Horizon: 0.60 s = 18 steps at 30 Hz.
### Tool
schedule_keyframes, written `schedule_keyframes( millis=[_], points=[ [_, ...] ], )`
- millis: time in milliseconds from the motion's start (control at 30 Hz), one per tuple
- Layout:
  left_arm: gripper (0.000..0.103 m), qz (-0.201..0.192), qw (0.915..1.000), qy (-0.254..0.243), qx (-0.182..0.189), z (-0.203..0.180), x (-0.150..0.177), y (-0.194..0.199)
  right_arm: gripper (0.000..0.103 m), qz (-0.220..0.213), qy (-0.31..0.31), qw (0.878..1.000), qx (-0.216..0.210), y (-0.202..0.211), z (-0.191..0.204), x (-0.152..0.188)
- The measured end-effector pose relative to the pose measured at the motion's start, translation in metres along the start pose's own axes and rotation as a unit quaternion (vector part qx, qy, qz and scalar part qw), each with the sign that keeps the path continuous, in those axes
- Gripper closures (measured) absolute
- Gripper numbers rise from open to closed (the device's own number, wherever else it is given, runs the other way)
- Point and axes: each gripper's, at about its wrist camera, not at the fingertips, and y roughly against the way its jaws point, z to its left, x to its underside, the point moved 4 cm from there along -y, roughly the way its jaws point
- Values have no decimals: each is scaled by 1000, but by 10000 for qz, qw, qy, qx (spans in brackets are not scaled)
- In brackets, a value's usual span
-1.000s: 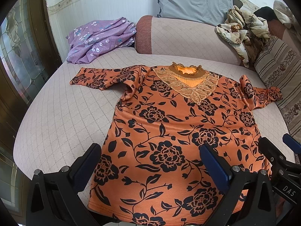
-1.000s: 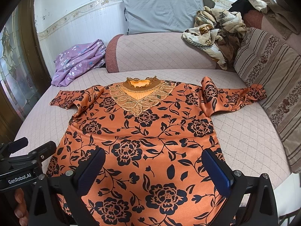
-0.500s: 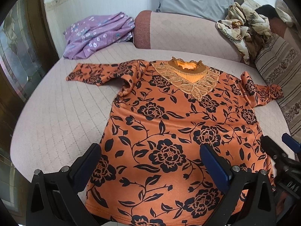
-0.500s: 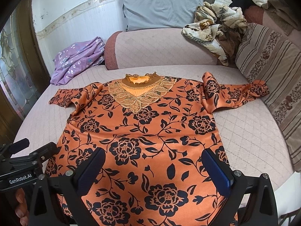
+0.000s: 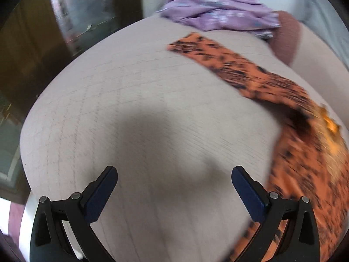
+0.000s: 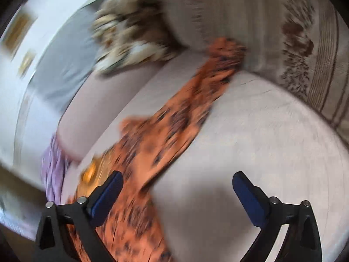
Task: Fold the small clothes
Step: 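Grasp one sleeve cuff with the right gripper and fold it across the blouse body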
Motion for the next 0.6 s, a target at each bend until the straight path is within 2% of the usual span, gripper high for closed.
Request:
schedule_keyframes(
  millis=[33,133,233,367,433,467,500,567,600],
  points=[
    [0,2,10000,43,-28,2,-3,-8,14,-66,-167,9998,-91,-11,-6,-17],
    [0,256,9995,175,-81,4,1,-33,25,-222,-351,9991,95,-43,-17,-64],
    [0,-6,9996,124,-237,-1,3,-31,28,-461,-585,9971,161,-71,-21,-110],
    [0,-147,9997,184,-73,3,6,-30,28,-720,-914,9919,510,-102,-26,-156],
    [0,-326,9994,113,-101,1,8,-30,33,-808,-1115,9880,698,-115,-32,-170],
    [0,-377,9992,113,-110,1,8,-30,49,-810,-1180,9864,803,-122,-33,-176],
    [0,-391,9991,135,-116,1,5,-33,75,-755,-1262,9849,909,-129,-35,-180],
    [0,-385,9991,136,-121,2,3,-34,91,-743,-1359,9821,1074,-133,-42,-184],
    [0,-392,9991,131,-121,3,3,-33,95,-796,-1335,9816,1112,-130,-41,-185]
  ],
)
